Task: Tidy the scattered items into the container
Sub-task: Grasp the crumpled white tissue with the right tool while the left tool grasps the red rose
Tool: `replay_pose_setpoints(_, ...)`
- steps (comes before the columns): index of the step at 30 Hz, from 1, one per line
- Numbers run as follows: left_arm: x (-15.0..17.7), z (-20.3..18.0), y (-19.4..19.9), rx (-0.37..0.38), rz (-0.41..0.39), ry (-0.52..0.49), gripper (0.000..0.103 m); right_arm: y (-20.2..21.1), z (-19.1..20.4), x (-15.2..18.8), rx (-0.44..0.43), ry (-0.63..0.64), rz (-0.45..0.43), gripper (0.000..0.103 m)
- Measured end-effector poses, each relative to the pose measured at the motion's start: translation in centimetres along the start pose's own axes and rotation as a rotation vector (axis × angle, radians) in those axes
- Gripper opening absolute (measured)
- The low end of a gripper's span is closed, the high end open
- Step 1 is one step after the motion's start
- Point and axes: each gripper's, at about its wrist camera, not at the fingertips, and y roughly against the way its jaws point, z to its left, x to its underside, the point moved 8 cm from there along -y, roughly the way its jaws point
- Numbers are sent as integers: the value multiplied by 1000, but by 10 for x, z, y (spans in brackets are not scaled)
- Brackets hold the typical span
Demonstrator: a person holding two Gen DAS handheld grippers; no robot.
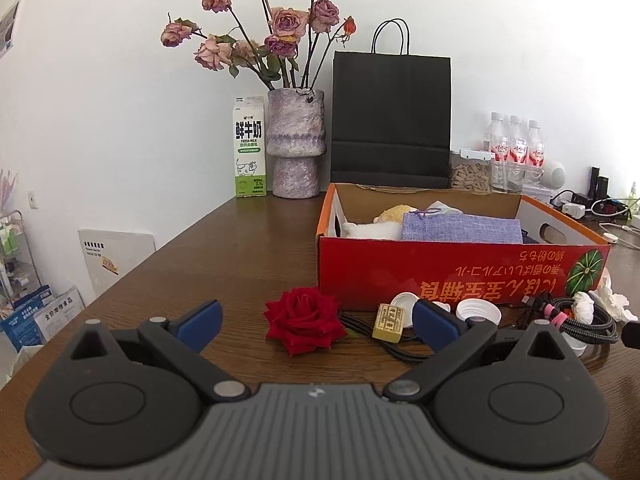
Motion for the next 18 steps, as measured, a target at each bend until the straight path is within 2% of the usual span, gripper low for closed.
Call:
replay_pose_setpoints(6,-2,-8,5,4,-31,-35,103,-2,0,0,5,-3,11,103)
replay_pose_setpoints(18,-1,-3,5,-3,-35,-8,103,-9,-20,1,23,-63,41,101)
